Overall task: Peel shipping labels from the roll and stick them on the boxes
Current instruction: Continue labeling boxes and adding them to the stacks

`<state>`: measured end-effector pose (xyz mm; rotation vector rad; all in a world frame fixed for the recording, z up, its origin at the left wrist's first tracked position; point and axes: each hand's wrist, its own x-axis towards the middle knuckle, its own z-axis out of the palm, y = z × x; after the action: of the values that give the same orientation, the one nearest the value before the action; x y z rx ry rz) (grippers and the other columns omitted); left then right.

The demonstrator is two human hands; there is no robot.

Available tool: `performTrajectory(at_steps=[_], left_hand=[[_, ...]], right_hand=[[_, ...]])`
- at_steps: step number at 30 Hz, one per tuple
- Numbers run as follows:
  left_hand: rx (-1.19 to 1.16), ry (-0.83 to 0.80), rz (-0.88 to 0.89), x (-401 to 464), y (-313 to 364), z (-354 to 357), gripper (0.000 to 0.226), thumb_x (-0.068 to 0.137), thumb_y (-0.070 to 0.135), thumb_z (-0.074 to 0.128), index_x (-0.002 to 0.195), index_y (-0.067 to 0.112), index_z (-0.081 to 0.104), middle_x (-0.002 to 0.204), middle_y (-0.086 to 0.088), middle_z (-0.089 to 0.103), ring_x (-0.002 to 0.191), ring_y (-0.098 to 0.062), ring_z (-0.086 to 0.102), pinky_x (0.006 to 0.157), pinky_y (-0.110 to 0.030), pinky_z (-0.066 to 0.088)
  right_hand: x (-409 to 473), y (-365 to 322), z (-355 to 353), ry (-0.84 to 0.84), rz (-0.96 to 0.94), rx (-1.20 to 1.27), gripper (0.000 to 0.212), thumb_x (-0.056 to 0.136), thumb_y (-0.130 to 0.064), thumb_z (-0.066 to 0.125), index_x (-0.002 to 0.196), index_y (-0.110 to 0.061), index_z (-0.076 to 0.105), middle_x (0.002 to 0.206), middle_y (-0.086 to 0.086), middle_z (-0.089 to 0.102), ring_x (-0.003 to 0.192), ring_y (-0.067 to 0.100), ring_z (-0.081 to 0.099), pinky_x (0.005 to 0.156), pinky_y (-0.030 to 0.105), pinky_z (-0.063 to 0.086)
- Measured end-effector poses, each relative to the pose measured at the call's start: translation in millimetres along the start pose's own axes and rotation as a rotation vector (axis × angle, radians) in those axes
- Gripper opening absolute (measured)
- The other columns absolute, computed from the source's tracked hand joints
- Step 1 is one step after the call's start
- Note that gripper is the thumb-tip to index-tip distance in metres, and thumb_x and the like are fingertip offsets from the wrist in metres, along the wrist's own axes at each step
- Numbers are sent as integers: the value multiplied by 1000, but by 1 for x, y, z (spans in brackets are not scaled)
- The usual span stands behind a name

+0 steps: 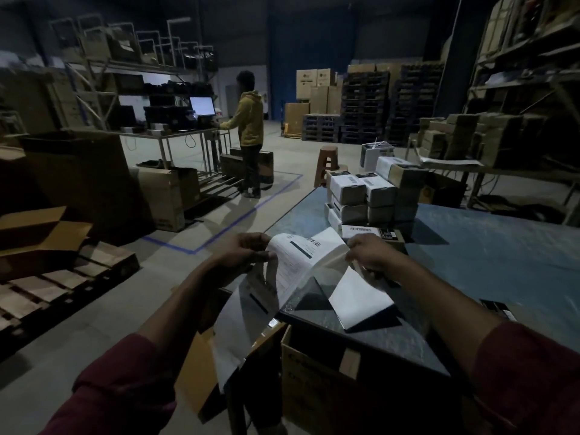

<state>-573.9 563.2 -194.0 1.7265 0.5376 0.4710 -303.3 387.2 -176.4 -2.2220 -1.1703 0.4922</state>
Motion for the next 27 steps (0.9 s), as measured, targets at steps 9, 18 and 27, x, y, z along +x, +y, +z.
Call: performTrajectory(at_steps=[9, 18, 27], left_hand=[[-252, 204, 194, 2, -9, 43, 17, 89, -11, 70, 93, 5, 72, 84, -9, 76, 78, -20, 74, 65, -26, 57], [-225, 148, 228, 3, -9, 50, 64, 85, -2, 79, 141, 24, 60, 106, -20, 75, 100, -29, 75, 80, -38, 62], [360, 226, 343, 13, -8, 56, 20, 78, 37, 89, 96, 31, 81, 93, 9, 68, 88, -17, 67, 75, -34, 52]], right_hand=[[-40, -29, 11, 348, -500, -242, 75, 76, -29, 63, 149, -33, 47, 159, 3, 40, 147, 28, 31, 118, 48, 31], [-36, -21, 17, 243, -714, -291, 43, 87, -1, 71, 122, -26, 75, 119, -1, 73, 118, 20, 63, 98, 34, 52], [-33, 0, 33, 309, -702, -58, 40, 81, 9, 76, 111, -16, 81, 109, 2, 79, 89, -3, 66, 78, -4, 42]])
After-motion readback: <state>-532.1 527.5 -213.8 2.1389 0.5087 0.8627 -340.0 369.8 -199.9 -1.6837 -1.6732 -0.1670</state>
